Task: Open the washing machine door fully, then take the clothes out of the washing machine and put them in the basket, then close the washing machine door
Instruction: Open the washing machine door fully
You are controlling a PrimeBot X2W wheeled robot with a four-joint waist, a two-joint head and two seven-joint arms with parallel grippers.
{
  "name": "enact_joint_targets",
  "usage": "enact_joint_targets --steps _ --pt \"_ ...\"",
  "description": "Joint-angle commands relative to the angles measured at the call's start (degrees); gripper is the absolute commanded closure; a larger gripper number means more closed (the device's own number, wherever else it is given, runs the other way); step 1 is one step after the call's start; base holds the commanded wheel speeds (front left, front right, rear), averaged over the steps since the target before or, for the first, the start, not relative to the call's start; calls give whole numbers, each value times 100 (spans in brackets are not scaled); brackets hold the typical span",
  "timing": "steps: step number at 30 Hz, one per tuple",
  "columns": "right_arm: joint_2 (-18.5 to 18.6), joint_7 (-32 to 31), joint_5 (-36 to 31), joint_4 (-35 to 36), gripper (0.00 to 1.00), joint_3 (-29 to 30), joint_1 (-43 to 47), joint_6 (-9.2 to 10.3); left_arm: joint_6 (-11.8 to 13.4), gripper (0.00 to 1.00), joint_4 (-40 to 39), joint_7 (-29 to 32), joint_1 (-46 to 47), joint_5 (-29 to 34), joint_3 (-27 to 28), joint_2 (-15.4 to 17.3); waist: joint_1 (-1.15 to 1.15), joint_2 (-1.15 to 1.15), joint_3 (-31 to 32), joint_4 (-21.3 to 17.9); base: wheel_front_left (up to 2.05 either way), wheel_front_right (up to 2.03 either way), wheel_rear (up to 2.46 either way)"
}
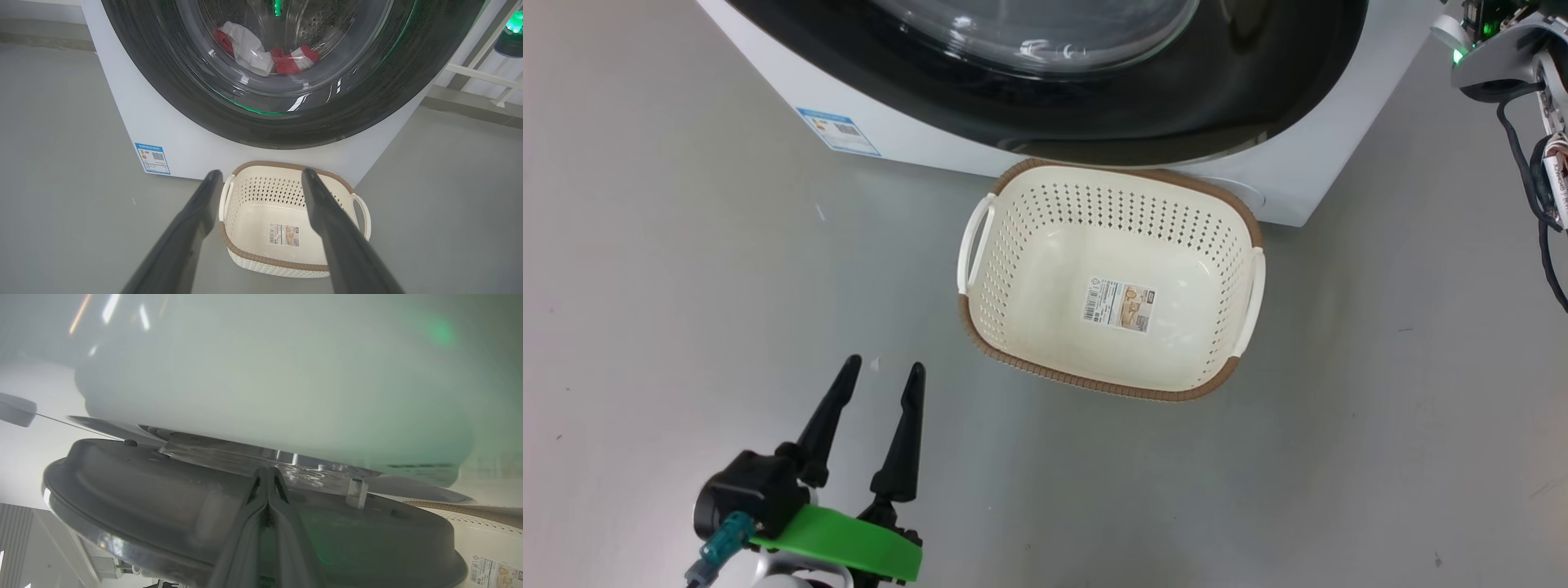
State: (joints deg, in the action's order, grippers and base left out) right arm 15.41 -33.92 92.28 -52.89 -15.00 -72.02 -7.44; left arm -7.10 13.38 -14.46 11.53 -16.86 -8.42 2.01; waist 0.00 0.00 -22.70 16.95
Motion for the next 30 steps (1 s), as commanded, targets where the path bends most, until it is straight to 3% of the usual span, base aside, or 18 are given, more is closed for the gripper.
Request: enact_joint_targets --steps 1,30 --pt "-166 -105 24 125 100 -70 -84 -5 -33 0 -96 -54 83 -44 165 87 0 0 14 1 0 0 0" --pt "-522 -831 245 1555 100 -291 2152 -5 93 0 -79 -54 -495 81 211 87 0 0 1127 69 0 0 0"
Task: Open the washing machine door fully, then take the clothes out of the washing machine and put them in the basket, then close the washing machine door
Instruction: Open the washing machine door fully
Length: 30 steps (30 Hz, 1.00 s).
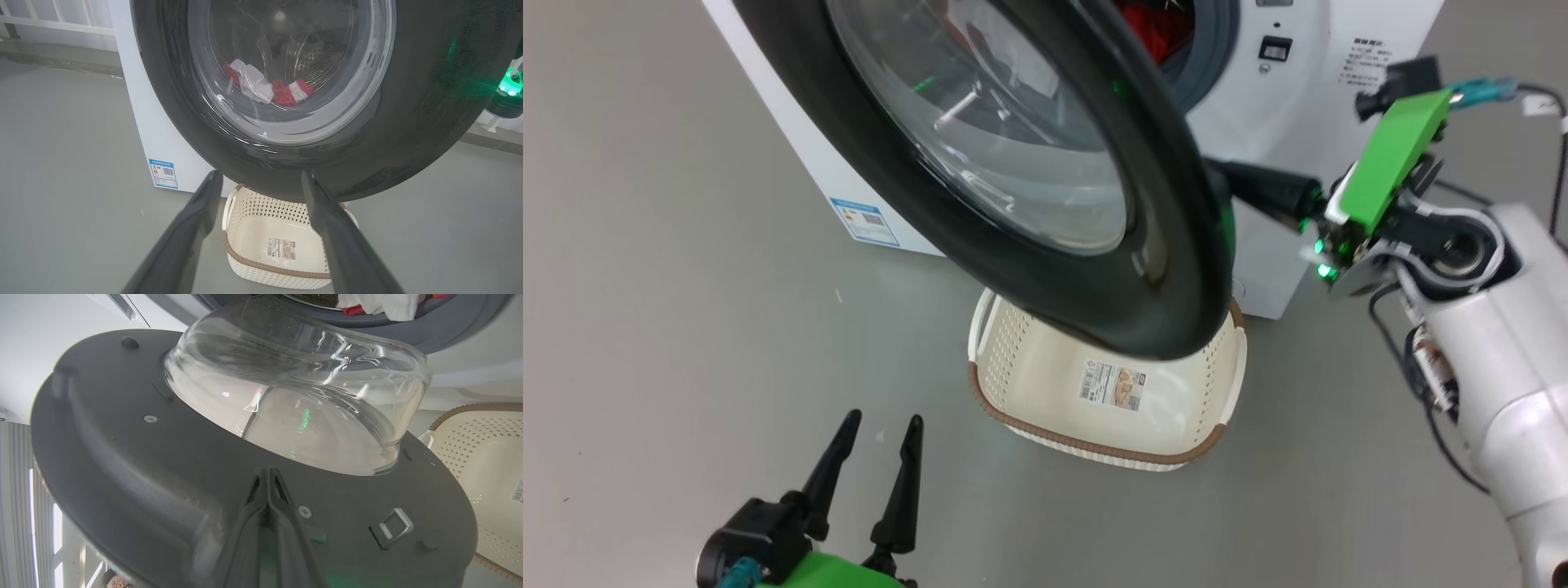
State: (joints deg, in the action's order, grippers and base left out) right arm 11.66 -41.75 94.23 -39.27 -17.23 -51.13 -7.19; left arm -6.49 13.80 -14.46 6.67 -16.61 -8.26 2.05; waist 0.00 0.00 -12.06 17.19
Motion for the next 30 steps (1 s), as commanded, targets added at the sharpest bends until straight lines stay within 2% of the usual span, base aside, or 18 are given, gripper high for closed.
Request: enact_joint_targets --steps 1,18,30 --pt "-164 -50 51 261 100 -76 146 -30 37 0 -128 -54 -29 56 191 83 0 0 90 63 0 0 0" --pt "-497 -361 78 1167 100 -436 1318 -30 145 0 -193 -54 -316 99 159 83 0 0 523 577 0 0 0" --pt "-706 -340 86 1384 100 -631 1691 -30 213 0 -208 -54 -385 127 220 83 0 0 655 1024 0 0 0"
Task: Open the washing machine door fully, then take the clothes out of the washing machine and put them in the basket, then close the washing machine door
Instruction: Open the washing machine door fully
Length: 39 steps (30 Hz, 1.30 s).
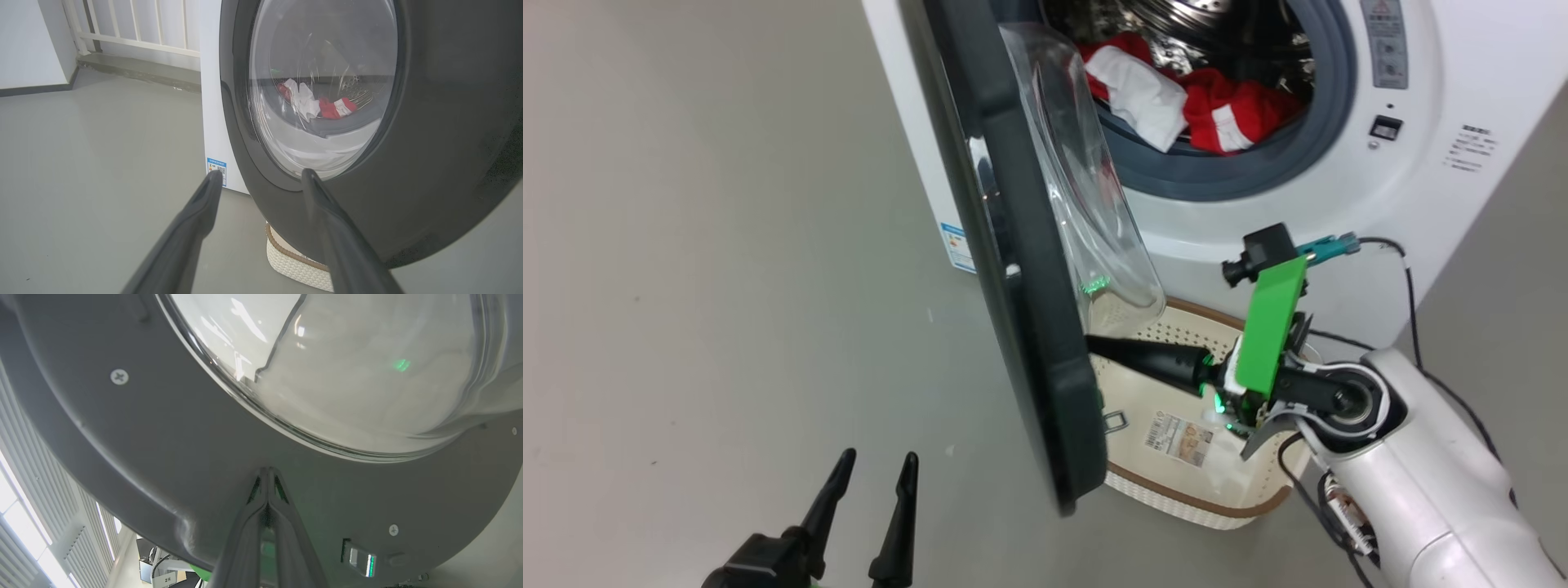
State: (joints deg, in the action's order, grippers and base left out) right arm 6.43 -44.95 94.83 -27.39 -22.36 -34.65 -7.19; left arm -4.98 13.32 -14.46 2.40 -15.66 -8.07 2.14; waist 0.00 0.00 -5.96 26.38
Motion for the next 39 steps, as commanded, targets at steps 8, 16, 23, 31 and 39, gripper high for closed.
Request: enact_joint_targets --steps 8,16,23,31,39 --pt "-284 8 25 216 100 -314 130 -30 114 0 -199 -54 -14 36 228 74 0 0 86 325 0 0 0" --pt "-347 118 196 142 100 -575 -31 -30 200 0 -354 -54 -99 -21 350 74 0 0 48 373 0 0 0" --pt "-354 390 308 93 75 -778 -32 -30 218 0 -382 -54 -144 -15 362 74 0 0 98 355 0 0 0" --pt "-266 851 53 5 0 -609 360 -30 159 0 -283 -54 -126 17 357 74 0 0 206 236 0 0 0" --pt "6 1303 -236 58 0 -384 836 -30 124 0 -229 -54 -123 49 496 74 0 0 212 -40 0 0 0"
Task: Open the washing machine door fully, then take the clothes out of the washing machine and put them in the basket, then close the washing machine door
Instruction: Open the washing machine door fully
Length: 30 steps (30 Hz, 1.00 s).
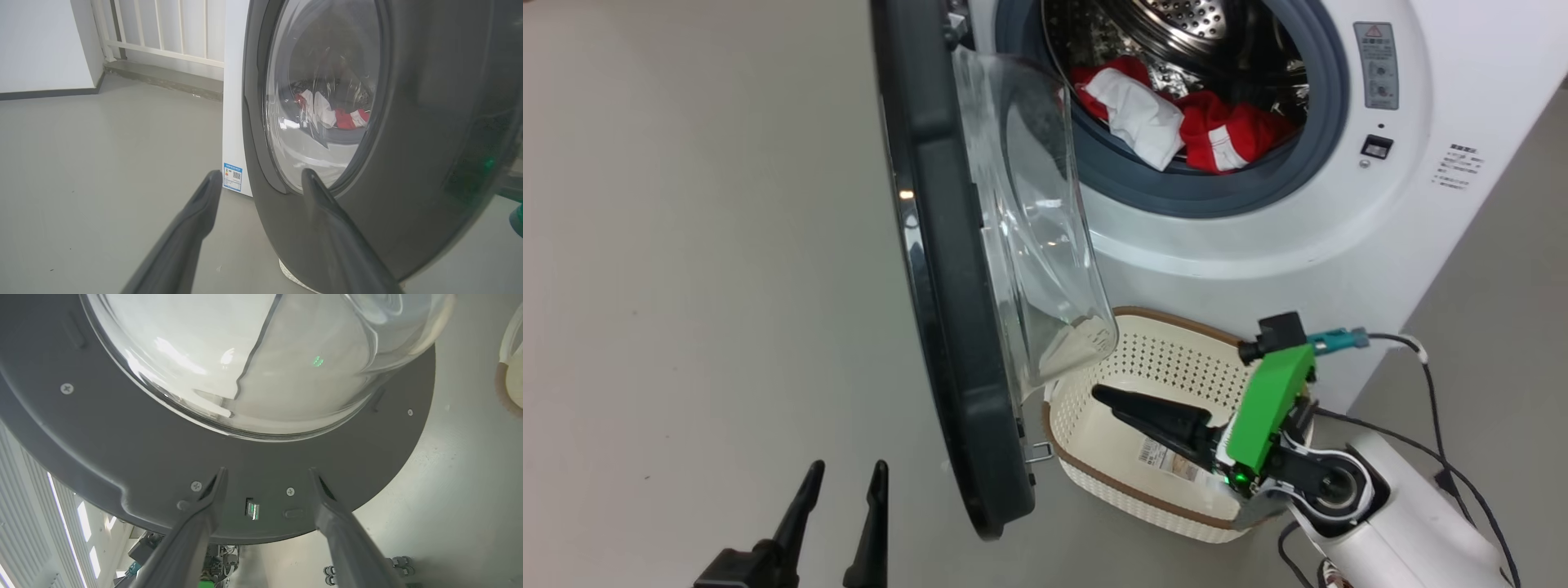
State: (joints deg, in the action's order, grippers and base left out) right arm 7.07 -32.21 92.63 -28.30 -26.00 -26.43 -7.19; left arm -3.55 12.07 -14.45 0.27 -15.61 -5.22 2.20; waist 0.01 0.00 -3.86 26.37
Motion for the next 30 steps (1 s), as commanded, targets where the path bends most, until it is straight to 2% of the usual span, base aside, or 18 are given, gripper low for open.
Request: enact_joint_targets --steps 1,13,19,30 --pt "-22 87 -61 149 0 -2 53 -30 -22 0 -96 -55 93 46 228 67 0 0 5 -63 0 0 0" --pt "426 1272 -1062 265 0 -141 521 -30 -48 0 -31 -55 121 67 380 67 0 0 16 -244 0 0 0" --pt "713 2362 -1816 244 0 -428 687 -30 -60 0 2 -55 107 82 439 67 0 0 38 -308 0 0 0" --pt "1038 4240 -2667 22 0 -1193 664 -30 -64 0 35 -55 96 94 491 67 0 0 66 -358 0 0 0"
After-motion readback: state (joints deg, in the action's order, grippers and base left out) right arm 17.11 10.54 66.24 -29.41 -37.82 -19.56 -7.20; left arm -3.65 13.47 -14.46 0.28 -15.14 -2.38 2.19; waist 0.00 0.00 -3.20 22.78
